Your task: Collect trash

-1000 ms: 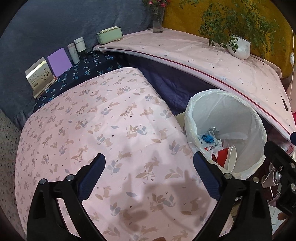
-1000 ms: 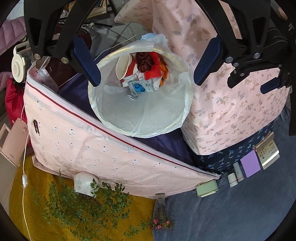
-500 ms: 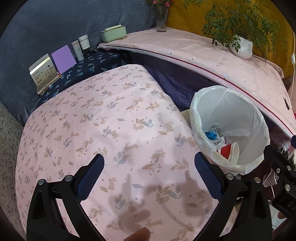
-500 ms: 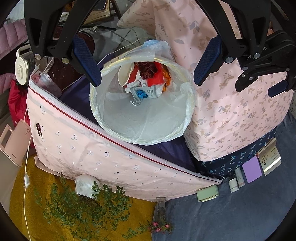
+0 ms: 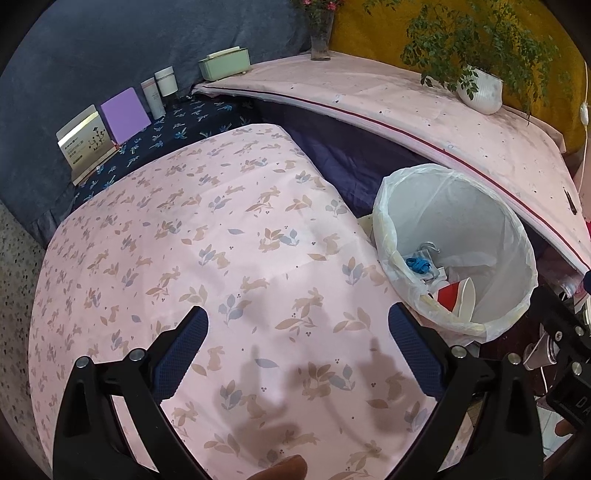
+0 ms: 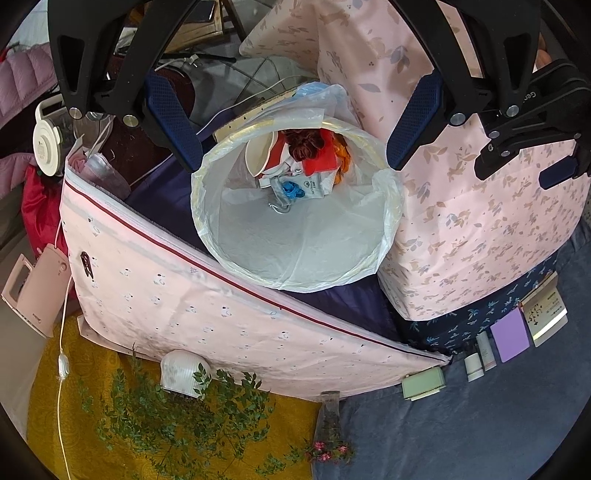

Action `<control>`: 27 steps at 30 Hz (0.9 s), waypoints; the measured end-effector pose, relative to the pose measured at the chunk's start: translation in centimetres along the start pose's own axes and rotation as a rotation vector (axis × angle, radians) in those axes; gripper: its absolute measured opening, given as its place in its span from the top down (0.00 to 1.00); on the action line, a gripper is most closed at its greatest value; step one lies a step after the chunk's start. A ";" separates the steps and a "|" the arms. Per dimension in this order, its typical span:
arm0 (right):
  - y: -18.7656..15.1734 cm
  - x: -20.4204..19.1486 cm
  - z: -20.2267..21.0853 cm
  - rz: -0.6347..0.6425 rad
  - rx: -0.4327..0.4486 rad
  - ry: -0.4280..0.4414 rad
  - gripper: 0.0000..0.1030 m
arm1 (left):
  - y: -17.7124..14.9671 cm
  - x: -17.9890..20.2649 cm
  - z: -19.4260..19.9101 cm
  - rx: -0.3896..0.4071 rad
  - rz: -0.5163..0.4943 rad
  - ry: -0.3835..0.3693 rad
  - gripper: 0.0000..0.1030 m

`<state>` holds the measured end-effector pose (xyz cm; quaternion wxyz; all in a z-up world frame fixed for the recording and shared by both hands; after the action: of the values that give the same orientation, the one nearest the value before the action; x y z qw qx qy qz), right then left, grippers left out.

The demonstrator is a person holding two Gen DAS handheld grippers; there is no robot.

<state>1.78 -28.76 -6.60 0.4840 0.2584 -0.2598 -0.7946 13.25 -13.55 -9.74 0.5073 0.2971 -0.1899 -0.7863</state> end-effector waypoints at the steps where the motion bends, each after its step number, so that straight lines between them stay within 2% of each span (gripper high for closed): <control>1: 0.0 0.0 0.0 0.000 0.000 0.001 0.06 | 0.0 0.0 0.0 0.001 -0.001 0.000 0.09; 27: -0.3 0.0 -0.4 -0.002 -0.005 0.003 0.06 | -0.2 0.3 0.3 0.009 -0.003 0.013 0.09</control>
<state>1.89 -28.76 -7.09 0.4843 0.2584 -0.2567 -0.7955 12.88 -13.73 -9.71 0.5058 0.3048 -0.1898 -0.7844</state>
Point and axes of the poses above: each gripper's, at about its wrist camera, not at the fingertips, and z roughly against the way its jaws point, x to its right, y to its top, the point moved 9 cm from there along -z, roughly the way its jaws point, and after that the axes turned 15 degrees about y, right-handed, at the moved point
